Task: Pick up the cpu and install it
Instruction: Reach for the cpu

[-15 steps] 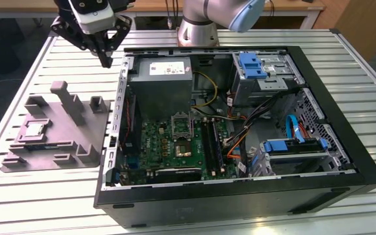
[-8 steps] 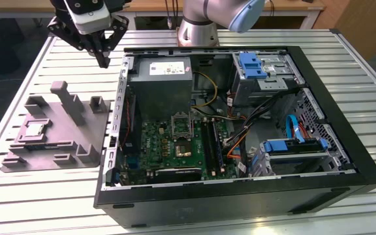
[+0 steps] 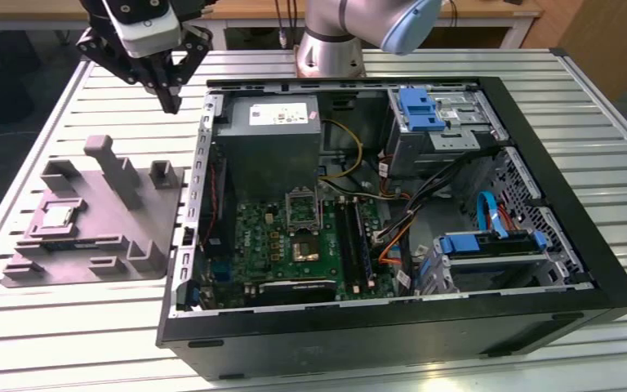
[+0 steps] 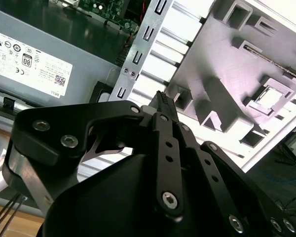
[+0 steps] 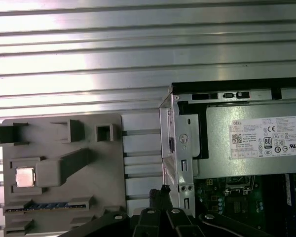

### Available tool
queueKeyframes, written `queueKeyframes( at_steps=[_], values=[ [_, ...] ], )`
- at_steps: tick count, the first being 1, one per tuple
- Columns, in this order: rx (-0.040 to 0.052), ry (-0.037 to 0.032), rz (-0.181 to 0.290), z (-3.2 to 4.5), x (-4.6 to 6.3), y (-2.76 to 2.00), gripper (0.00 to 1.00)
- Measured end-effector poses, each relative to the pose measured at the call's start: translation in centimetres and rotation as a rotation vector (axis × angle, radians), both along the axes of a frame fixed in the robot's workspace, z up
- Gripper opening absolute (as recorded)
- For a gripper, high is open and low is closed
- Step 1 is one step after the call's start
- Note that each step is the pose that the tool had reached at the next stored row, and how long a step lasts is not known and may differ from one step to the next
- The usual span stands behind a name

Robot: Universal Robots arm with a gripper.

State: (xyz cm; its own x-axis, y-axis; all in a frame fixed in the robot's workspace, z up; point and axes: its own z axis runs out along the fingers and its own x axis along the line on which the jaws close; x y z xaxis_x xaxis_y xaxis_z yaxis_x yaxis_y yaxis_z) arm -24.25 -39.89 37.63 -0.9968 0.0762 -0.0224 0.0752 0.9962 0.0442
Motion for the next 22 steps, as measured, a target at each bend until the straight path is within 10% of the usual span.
queueKeyframes(
  at_steps=[22],
  values=[
    [0.0,0.0,0.0,-0.03,-0.49,0.0,0.11]
  ],
)
